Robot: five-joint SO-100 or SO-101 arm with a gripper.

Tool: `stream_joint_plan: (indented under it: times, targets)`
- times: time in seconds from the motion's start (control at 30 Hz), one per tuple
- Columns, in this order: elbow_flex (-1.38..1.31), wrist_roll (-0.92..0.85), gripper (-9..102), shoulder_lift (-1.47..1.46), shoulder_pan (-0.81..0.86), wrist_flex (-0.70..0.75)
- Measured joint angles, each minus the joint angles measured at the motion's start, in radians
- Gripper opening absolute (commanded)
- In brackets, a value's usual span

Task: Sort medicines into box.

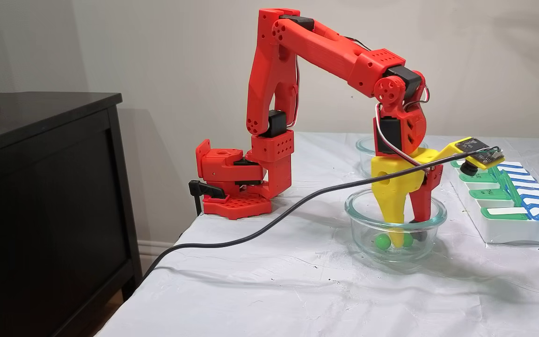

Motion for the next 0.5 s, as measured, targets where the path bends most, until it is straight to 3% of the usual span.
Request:
stream_joint_plan:
  times: [0.3, 0.4, 0.5]
  targets:
    - [0.0, 0.031, 17, -0.009, -0.017, 0.0]
    - [0.0, 0.031, 8, -0.009, -0.017, 0.0]
    - [0.0, 0.041, 6, -0.009, -0.017, -0.009]
